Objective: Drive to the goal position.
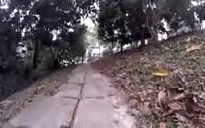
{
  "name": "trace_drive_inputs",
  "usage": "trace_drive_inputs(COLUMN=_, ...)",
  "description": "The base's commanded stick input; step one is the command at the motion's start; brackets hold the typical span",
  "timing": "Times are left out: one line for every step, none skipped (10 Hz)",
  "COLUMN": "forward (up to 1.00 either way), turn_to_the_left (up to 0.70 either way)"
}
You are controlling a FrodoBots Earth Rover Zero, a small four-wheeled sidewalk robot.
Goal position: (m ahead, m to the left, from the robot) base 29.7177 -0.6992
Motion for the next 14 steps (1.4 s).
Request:
trace_drive_inputs(forward=0.70, turn_to_the_left=0.00)
trace_drive_inputs(forward=0.70, turn_to_the_left=0.04)
trace_drive_inputs(forward=0.70, turn_to_the_left=0.25)
trace_drive_inputs(forward=0.70, turn_to_the_left=0.02)
trace_drive_inputs(forward=0.70, turn_to_the_left=0.00)
trace_drive_inputs(forward=0.70, turn_to_the_left=0.00)
trace_drive_inputs(forward=0.70, turn_to_the_left=0.35)
trace_drive_inputs(forward=0.70, turn_to_the_left=0.28)
trace_drive_inputs(forward=0.70, turn_to_the_left=0.11)
trace_drive_inputs(forward=0.70, turn_to_the_left=0.00)
trace_drive_inputs(forward=0.70, turn_to_the_left=0.12)
trace_drive_inputs(forward=0.70, turn_to_the_left=0.28)
trace_drive_inputs(forward=0.70, turn_to_the_left=0.11)
trace_drive_inputs(forward=0.70, turn_to_the_left=0.00)
